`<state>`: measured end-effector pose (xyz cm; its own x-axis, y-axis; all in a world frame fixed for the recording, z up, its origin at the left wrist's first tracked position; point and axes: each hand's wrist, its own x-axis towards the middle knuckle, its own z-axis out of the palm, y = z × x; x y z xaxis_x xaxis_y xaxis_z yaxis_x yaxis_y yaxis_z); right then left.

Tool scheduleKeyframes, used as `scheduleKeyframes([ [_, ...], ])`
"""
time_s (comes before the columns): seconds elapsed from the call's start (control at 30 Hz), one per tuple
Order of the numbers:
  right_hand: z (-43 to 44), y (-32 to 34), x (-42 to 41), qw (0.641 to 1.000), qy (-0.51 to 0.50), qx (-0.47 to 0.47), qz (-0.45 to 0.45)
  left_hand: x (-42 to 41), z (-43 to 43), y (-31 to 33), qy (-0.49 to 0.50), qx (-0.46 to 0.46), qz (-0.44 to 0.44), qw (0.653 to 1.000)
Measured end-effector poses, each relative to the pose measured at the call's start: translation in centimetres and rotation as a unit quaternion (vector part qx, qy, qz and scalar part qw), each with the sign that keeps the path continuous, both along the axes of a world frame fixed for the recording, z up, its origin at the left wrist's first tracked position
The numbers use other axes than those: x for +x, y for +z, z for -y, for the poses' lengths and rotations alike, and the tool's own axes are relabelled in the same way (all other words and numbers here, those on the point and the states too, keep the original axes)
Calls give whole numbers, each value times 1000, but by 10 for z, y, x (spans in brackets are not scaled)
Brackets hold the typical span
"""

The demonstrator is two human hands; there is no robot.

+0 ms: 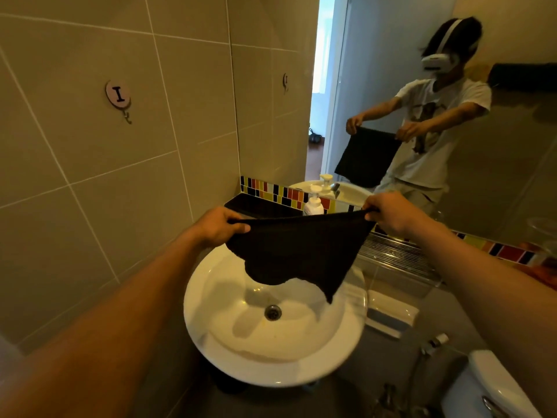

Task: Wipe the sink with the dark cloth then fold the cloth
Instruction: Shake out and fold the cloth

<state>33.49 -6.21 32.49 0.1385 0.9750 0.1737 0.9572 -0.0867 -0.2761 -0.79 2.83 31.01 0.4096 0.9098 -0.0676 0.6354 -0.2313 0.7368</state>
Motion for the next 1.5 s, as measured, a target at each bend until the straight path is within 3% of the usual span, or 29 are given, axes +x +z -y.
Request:
scheduleKeyframes([
  [0.13, 10, -8, -4, 987, -41, 57, -144, 4, 4, 2, 29, -54, 55, 997],
  [0.23, 15, -3, -9, 950, -64, 48, -303, 10, 9, 3, 73, -101, 106, 987],
  [0.33, 16, 1, -20, 915, -87, 30, -394, 26, 17, 7, 139, -168, 169, 961],
  [0.5, 15, 11, -60, 906, -91, 9, -412, 60, 35, 19, 135, -297, 227, 918],
  [0.8, 20, 10, -118, 927, 29, 123, -353, 99, 57, 40, 79, -311, 313, 894],
  [1.03, 32, 10, -112, 931, 129, 56, -338, 98, 51, 51, 66, -304, 330, 891],
  [1.17, 25, 7, -106, 935, 97, 87, -329, 97, 48, 53, 65, -328, 341, 879],
  [1.23, 22, 8, -103, 927, 92, 88, -353, 95, 46, 52, 50, -312, 335, 888],
  [1.3, 18, 10, -103, 926, 91, 92, -356, 90, 40, 46, 20, -244, 296, 923],
  [1.4, 11, 14, -106, 915, 78, 108, -380, 78, 33, 31, -70, -58, 127, 988],
  [1.5, 1, 20, -103, 900, 62, 132, -410, 70, 26, 13, -137, 62, 16, 988],
])
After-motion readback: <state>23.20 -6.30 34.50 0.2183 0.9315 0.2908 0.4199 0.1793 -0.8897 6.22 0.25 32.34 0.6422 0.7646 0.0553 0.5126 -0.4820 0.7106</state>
